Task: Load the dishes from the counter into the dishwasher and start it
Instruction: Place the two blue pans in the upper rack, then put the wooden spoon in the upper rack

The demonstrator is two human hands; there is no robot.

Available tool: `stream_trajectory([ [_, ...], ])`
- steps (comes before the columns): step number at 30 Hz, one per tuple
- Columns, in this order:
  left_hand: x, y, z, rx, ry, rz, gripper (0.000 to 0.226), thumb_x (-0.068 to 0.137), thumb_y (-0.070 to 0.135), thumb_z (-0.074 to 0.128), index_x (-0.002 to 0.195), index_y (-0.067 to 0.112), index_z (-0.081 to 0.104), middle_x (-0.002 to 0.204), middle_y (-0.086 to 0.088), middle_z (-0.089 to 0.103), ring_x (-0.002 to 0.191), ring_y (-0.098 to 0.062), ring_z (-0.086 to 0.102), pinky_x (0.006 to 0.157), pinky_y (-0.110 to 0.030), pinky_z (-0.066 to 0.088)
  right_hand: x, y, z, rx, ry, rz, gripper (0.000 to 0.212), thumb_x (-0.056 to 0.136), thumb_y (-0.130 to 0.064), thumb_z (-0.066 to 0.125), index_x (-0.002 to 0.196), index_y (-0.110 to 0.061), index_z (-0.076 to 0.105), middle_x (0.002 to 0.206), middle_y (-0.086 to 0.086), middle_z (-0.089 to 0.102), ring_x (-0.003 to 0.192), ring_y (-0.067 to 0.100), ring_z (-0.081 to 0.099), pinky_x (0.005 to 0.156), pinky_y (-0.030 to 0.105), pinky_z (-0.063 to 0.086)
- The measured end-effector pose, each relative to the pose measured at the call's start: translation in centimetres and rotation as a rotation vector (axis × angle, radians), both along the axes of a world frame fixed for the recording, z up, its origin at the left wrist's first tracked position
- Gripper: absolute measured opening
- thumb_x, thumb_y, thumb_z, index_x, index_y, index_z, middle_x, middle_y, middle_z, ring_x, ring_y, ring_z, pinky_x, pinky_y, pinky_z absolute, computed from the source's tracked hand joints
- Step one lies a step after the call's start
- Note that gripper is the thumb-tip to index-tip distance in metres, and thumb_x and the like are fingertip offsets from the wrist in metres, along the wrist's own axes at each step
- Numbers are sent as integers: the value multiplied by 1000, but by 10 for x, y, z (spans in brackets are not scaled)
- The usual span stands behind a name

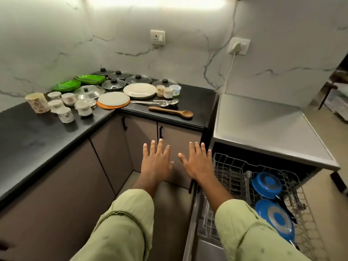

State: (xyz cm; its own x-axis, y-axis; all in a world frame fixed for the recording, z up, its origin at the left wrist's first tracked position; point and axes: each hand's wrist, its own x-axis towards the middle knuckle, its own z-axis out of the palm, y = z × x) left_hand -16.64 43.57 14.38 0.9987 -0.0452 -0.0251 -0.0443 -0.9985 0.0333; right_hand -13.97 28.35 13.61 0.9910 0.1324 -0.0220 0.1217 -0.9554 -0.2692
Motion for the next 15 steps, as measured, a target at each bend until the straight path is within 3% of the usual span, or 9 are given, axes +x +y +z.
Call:
stream_trajectory([
  [7, 3, 90, 2, -16, 19, 86, 67, 103, 47, 35, 159, 24, 7, 166, -10, -8, 152, -35, -9, 121, -56, -5, 14, 83, 11, 2, 5, 56, 74, 99, -60, 26, 157, -18, 7, 164, 8, 5, 151, 26, -5, 122, 49, 0],
  [15, 35, 130, -11, -42, 81, 90, 67, 103, 47, 36, 159, 26, 3, 165, -9, -11, 151, -34, -13, 118, -54, -8, 45, 108, -1, 5, 56, 21, 73, 100, -59, 28, 157, -18, 6, 164, 8, 3, 151, 26, -5, 122, 47, 1],
])
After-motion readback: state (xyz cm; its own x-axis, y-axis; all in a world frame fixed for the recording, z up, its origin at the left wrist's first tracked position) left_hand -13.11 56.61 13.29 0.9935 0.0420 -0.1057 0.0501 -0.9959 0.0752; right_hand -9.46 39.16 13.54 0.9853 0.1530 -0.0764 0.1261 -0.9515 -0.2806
